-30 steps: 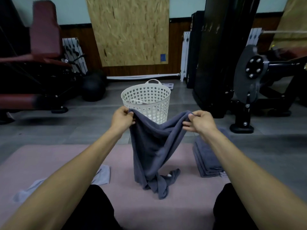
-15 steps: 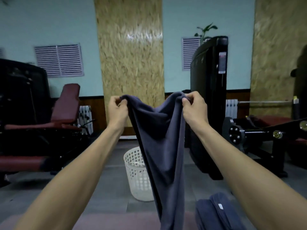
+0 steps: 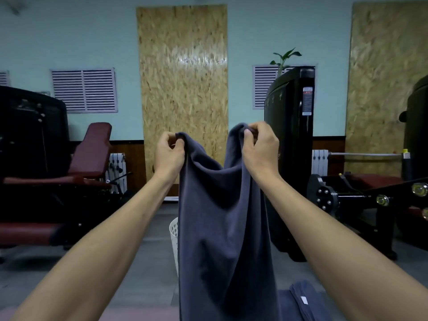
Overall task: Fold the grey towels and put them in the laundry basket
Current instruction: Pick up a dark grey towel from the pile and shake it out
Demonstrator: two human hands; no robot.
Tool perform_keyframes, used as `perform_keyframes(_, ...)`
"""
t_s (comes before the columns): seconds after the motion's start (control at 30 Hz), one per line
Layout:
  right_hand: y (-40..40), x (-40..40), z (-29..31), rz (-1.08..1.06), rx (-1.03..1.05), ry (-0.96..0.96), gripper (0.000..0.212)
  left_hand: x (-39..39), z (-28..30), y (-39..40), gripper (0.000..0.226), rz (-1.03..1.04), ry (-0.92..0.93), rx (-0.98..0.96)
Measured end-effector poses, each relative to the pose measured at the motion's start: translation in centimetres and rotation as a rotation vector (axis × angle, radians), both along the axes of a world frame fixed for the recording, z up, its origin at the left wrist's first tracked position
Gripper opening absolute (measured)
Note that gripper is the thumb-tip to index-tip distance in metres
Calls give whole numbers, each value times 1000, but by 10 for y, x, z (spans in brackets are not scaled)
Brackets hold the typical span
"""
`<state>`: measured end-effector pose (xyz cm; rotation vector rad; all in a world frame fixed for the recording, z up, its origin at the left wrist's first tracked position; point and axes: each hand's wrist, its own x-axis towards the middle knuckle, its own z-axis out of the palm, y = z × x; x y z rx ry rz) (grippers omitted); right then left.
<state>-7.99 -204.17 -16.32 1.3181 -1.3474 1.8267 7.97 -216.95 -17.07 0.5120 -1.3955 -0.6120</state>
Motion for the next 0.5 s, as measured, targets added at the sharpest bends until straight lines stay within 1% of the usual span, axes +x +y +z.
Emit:
perform_keyframes(0.1, -16, -22, -28, 20, 195, -112, 11, -12, -34, -24, 7, 55, -129, 47)
perform_keyframes(0.17, -31, -37, -46, 20, 354, -153, 10, -25, -52, -43, 8, 79, -238, 90)
perform_keyframes(0.27, -57, -60, -63, 19, 525, -205, 9, -44, -64, -76, 12, 142, -463, 190)
perform_keyframes(0.33, -79, -77, -63, 19, 592, -222, 11, -60, -60, -105, 13, 138, -537, 264)
perform_keyframes(0.37, -89, -84, -59, 15, 604, -222, 11, -68, -56, -118, 13, 126, -525, 289)
perform_keyframes(0.4, -98, -90, -52, 20, 596, -221, 11, -76, -49, -129, 13, 97, -461, 308)
perform_keyframes(0.5, -123, -102, -22, 68, 477, -211, 8, -92, -21, -151, 11, 4, -157, 284)
